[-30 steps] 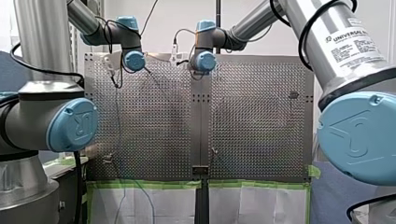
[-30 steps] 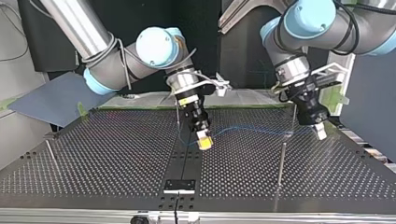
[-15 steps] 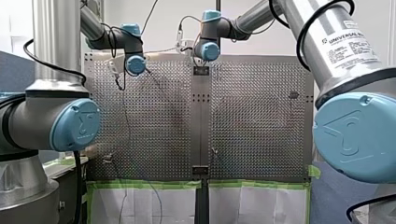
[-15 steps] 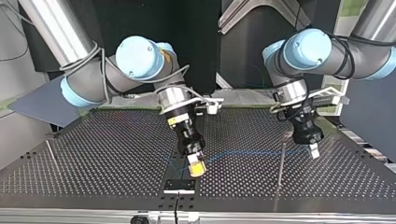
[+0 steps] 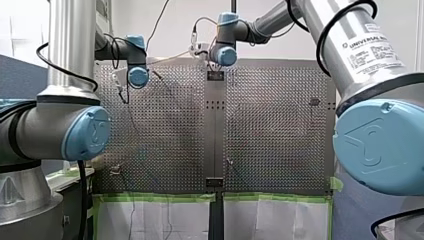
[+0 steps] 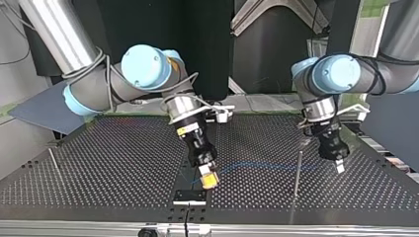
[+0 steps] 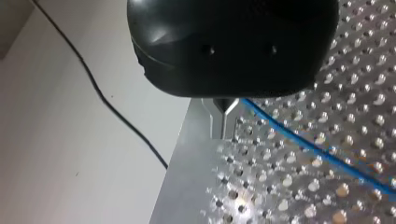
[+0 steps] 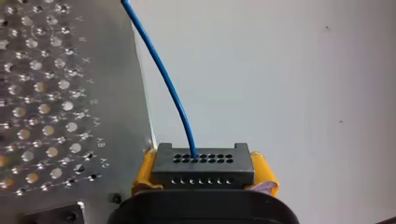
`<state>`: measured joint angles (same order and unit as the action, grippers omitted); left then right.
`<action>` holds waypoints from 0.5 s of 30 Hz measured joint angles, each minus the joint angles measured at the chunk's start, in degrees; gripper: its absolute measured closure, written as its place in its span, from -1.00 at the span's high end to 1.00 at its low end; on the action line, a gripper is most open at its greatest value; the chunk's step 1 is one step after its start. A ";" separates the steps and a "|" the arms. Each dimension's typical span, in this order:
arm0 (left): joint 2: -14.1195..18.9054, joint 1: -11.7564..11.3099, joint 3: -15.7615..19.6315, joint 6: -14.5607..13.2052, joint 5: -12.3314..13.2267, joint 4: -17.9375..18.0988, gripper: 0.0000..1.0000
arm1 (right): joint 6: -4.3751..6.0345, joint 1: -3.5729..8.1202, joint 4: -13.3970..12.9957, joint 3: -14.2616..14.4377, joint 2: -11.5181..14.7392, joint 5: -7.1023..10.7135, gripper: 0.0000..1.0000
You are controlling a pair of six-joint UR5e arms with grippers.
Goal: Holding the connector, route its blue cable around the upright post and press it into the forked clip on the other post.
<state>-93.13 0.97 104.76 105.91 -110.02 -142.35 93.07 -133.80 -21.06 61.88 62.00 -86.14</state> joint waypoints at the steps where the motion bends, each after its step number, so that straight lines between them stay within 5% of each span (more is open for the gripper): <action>1: -0.13 -0.55 -0.05 0.31 0.55 0.12 -1.00 | 0.01 0.03 0.03 -0.01 -0.21 0.03 -1.00; 7: -1.93 -3.02 -1.07 0.85 3.32 0.10 -1.00 | 0.00 0.14 0.50 -0.97 -2.09 0.09 -1.00; 15: -5.71 -3.49 -2.81 0.95 7.19 -0.09 -1.00 | -0.13 0.32 1.17 -2.72 -4.51 0.08 -1.00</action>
<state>-98.85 -2.52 101.95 106.86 -102.83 -142.44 92.94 -133.48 -19.89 59.16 57.48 -86.06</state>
